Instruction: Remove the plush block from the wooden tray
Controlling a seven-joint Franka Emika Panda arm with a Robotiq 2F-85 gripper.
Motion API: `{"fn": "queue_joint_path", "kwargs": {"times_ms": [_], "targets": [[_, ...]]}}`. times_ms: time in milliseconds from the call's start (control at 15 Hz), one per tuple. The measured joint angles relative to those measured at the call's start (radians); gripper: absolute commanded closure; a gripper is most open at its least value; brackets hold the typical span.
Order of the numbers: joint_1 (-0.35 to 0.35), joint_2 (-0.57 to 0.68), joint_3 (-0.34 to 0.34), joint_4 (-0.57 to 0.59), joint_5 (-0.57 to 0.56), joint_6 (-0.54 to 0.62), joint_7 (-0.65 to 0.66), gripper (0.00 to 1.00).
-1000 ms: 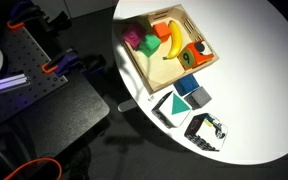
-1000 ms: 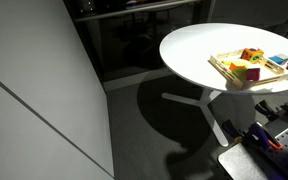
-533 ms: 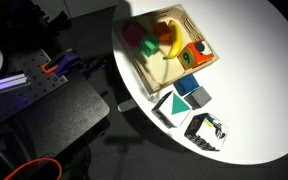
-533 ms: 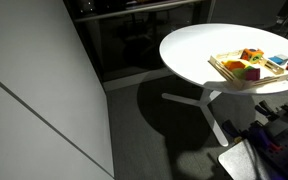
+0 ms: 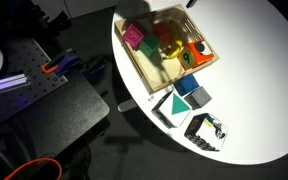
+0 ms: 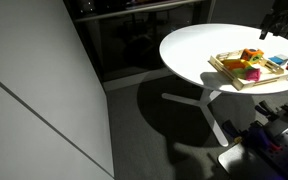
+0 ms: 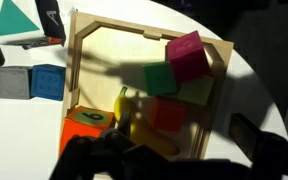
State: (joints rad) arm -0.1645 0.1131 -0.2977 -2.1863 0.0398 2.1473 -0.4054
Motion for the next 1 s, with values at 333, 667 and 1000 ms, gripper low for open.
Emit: {"fn": "queue_joint_path", "kwargs": {"times_ms": [333,667,1000], "targets": [[-0.045,0.104,0.008,0.063,-0.069,0.061,0.067,0.0],[-0.085,0.182,0.008,0.101,-0.107,0.122,0.099,0.0],[-0.103,0.2,0.015,0.111,-0.107,0.136,0.098,0.0]]}}
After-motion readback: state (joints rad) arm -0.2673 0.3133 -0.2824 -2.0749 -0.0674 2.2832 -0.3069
